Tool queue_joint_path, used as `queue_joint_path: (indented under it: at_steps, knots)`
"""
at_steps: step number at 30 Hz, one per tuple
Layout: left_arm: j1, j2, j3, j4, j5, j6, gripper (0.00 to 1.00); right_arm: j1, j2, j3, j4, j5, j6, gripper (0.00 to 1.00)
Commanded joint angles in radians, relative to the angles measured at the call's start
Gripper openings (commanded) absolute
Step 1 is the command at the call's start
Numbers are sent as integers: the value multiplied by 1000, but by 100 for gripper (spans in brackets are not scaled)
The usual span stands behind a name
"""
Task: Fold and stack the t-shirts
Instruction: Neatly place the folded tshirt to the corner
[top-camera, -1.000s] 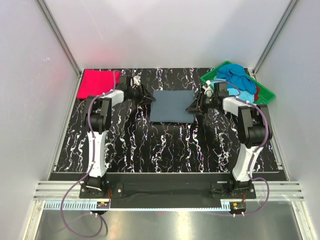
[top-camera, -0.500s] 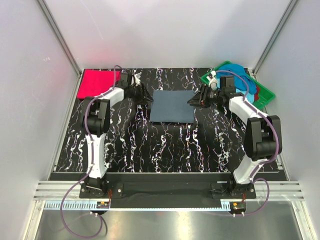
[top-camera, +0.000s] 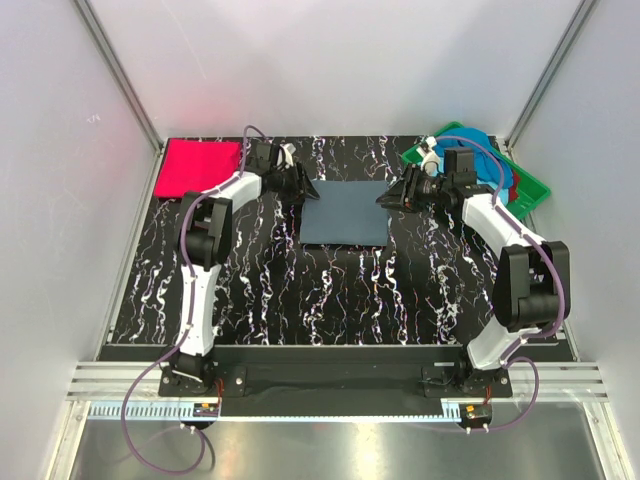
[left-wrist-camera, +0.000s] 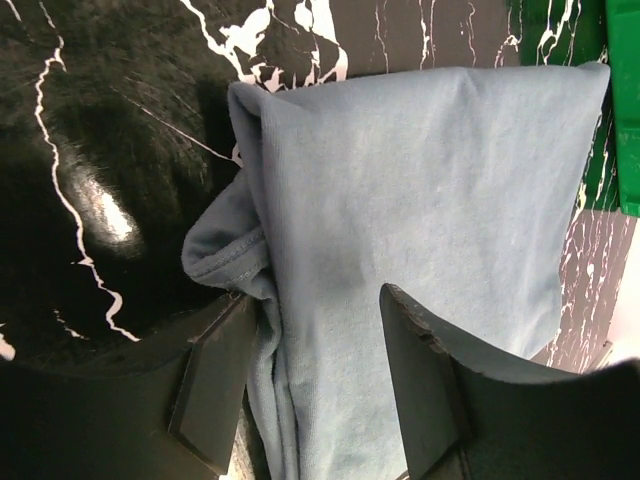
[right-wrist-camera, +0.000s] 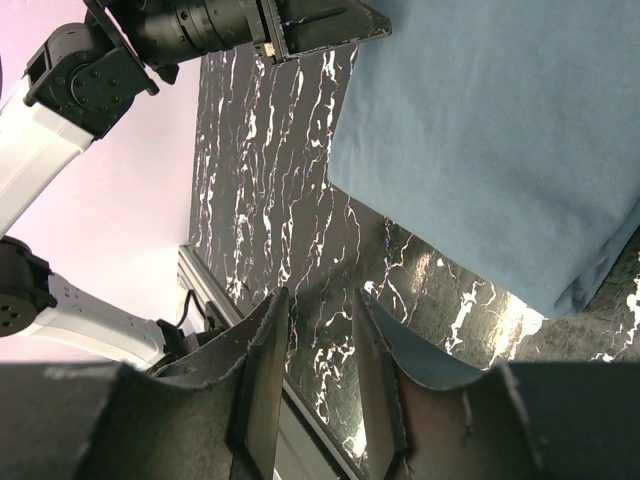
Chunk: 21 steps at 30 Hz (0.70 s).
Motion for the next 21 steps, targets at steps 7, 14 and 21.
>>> queue_joint_path:
  at_steps: [7, 14, 21]
  knots:
    - [-15, 55, 49, -17, -54, 32, 33, -2, -46, 10, 4, 18, 12, 40]
    - [-36, 29, 99, -32, 12, 9, 0, -2, -81, -20, 4, 20, 21, 40]
    - [-24, -192, 111, -187, -132, 257, 0, -2, -179, -63, 3, 28, 27, 41]
